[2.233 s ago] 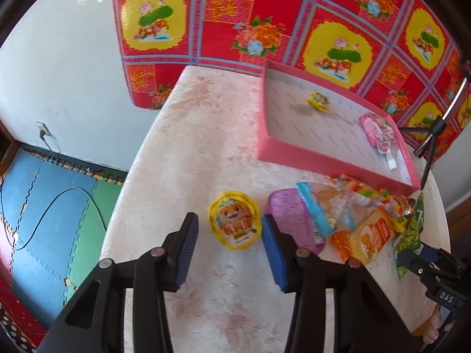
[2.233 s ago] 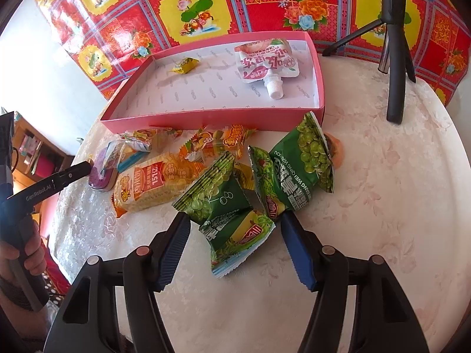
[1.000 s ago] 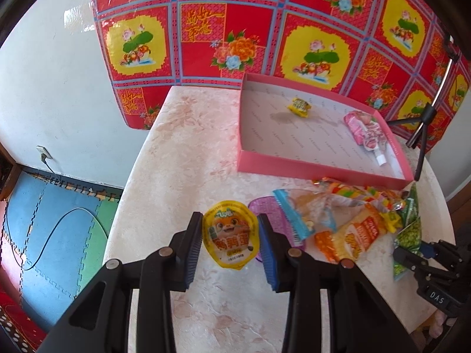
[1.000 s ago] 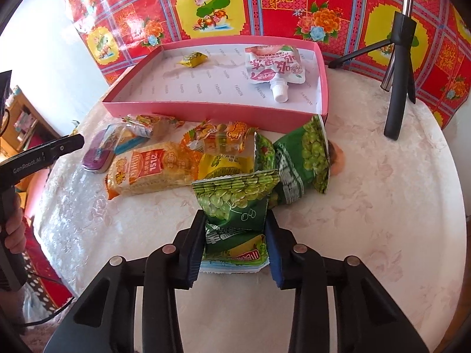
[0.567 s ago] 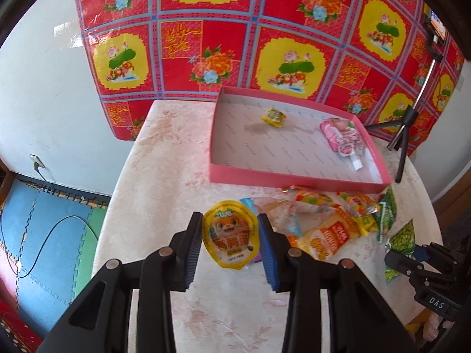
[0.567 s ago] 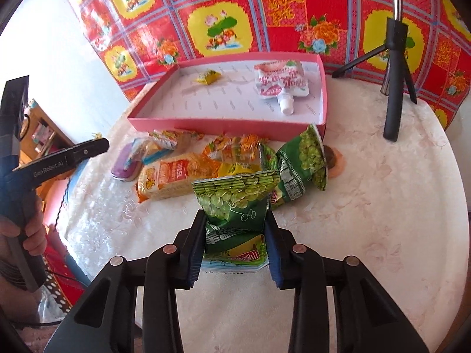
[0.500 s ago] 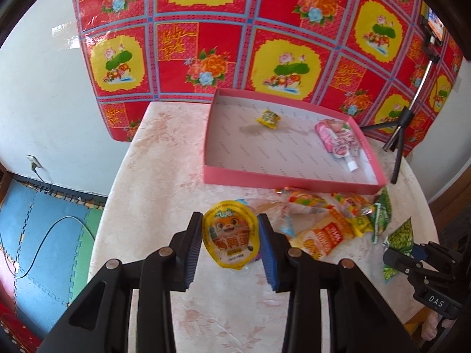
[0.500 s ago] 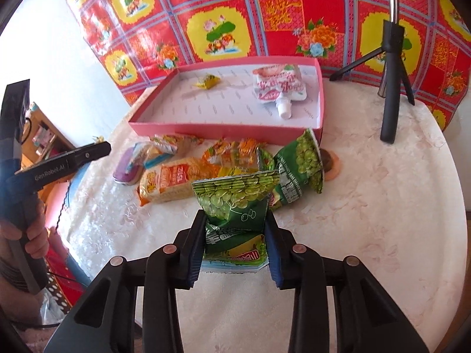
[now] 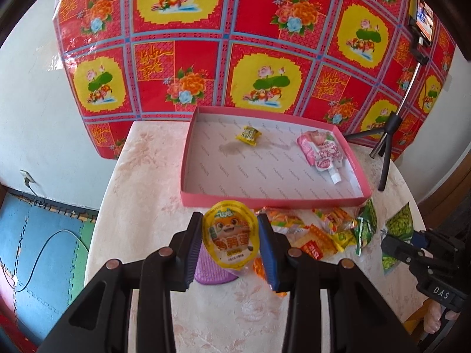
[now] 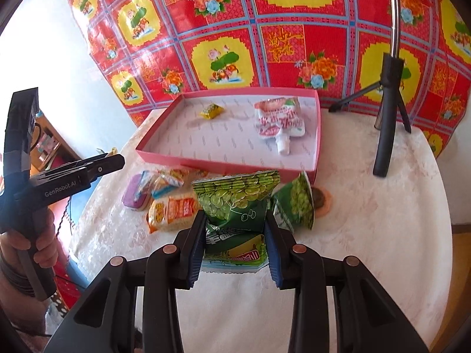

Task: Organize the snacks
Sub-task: 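Lower both held snacks into the pink box and open both grippers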

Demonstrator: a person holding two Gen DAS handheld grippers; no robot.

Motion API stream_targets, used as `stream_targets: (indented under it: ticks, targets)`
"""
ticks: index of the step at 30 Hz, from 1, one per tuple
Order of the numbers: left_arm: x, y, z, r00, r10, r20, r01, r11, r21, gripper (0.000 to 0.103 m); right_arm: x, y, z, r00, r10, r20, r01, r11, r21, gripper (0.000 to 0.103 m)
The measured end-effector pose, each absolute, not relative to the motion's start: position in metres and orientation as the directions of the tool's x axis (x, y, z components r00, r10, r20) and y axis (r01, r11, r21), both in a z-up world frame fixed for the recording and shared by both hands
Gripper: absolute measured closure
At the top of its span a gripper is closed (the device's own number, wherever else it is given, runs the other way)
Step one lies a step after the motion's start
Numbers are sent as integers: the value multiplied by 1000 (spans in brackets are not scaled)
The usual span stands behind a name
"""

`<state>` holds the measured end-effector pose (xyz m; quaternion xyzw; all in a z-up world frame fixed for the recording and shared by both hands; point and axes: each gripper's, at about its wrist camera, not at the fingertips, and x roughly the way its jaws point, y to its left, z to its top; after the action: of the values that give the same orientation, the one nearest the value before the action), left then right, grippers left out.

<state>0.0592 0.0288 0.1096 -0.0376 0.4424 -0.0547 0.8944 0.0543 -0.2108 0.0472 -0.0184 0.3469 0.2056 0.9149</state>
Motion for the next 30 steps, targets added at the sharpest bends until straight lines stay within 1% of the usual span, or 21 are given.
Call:
stream_targets:
  ticks: [12, 24, 30]
  targets:
    - [98, 11, 106, 611, -127, -781, 104, 991, -80, 65, 95, -206, 61, 696, 342, -632, -373, 924, 91, 66]
    - [141, -7, 83, 606, -110, -788, 124, 991, -43, 65, 140, -206, 49, 680, 307, -666, -317, 942, 111, 66]
    - [160, -11, 67, 591, -103, -800, 117, 992, -41, 65, 156, -204, 42, 680, 277, -679, -297, 951, 90, 66]
